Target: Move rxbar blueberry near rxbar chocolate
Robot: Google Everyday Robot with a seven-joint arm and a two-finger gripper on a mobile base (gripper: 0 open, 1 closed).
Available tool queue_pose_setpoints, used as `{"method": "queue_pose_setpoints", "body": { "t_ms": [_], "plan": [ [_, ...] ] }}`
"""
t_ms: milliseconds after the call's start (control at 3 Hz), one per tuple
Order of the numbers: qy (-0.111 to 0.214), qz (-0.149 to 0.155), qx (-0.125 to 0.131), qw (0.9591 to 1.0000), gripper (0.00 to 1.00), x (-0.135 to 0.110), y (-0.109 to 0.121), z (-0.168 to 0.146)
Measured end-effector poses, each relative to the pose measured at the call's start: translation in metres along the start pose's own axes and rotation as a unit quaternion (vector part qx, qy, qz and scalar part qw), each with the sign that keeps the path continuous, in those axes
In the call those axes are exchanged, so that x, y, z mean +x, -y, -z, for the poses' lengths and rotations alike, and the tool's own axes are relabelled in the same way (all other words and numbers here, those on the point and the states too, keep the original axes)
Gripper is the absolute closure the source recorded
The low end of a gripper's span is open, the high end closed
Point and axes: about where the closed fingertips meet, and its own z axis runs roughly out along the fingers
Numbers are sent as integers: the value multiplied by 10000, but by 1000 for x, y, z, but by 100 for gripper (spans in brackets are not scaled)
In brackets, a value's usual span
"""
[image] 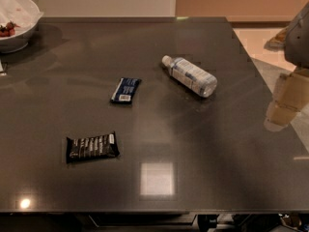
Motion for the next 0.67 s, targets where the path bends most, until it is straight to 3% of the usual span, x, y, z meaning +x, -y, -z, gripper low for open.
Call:
{"method": "queue_pose_setpoints", "body": {
  "t_ms": [333, 667],
  "plan": [
    [0, 0, 1, 10000, 0, 0, 0, 0],
    [201, 17, -83, 9998, 0, -14, 6, -4]
  ]
}}
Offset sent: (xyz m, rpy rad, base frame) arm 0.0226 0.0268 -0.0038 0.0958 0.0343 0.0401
